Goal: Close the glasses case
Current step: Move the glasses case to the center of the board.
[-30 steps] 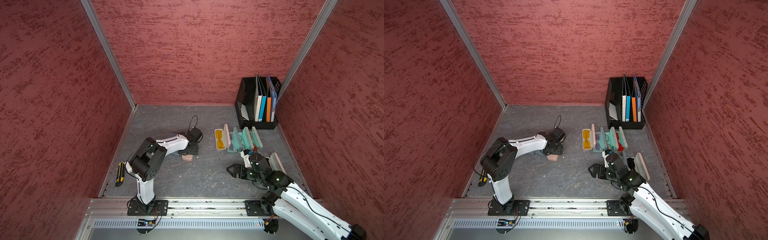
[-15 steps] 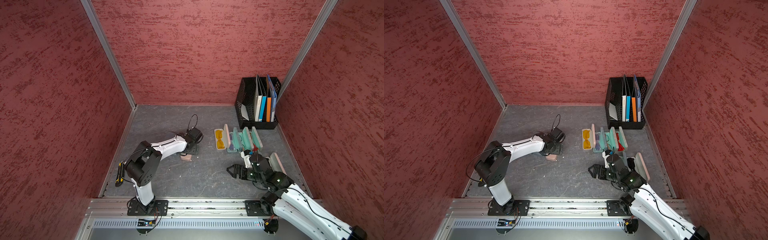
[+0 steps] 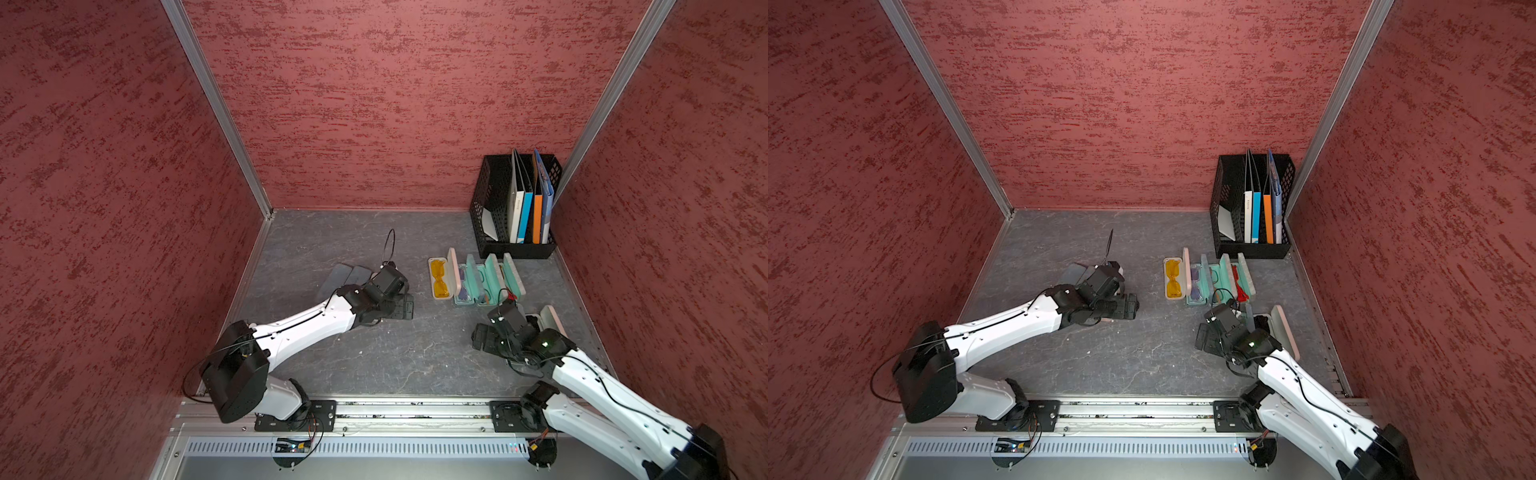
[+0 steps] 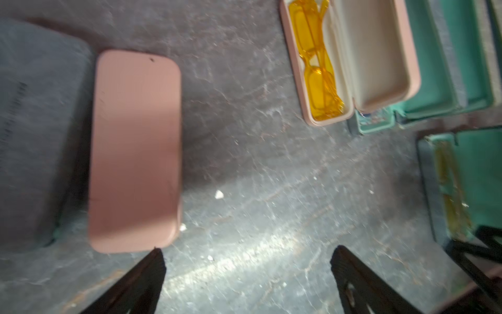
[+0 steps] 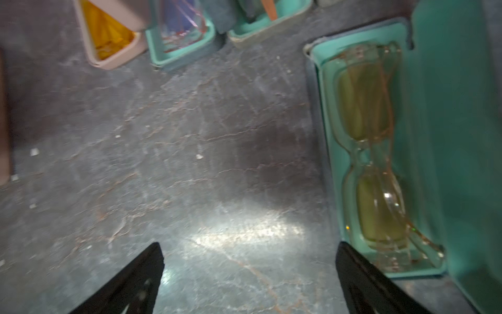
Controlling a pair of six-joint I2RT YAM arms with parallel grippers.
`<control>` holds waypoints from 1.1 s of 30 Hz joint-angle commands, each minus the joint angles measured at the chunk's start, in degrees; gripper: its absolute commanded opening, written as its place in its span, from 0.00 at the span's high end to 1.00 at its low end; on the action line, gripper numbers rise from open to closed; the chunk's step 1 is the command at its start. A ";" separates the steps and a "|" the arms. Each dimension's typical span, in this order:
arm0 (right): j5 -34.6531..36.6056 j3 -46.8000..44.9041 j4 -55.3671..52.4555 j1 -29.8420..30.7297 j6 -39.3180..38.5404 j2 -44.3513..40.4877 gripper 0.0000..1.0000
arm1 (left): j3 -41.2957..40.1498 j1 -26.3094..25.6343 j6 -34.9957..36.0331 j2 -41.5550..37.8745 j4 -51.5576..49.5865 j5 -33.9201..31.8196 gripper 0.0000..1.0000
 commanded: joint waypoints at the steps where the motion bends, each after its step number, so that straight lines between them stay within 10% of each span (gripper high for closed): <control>1: 6.82 2.47 -0.67 -0.27 1.84 3.55 0.02 | -3.17 -2.62 -2.62 -3.46 6.21 4.89 0.01; 14: 5.65 -1.20 7.80 -0.90 2.15 10.52 0.01 | -11.85 -16.23 -3.39 -20.00 11.87 0.33 0.00; 33: 1.37 -4.25 11.77 -1.25 1.89 12.59 0.09 | -13.54 -36.31 8.87 -22.90 14.22 -12.43 0.00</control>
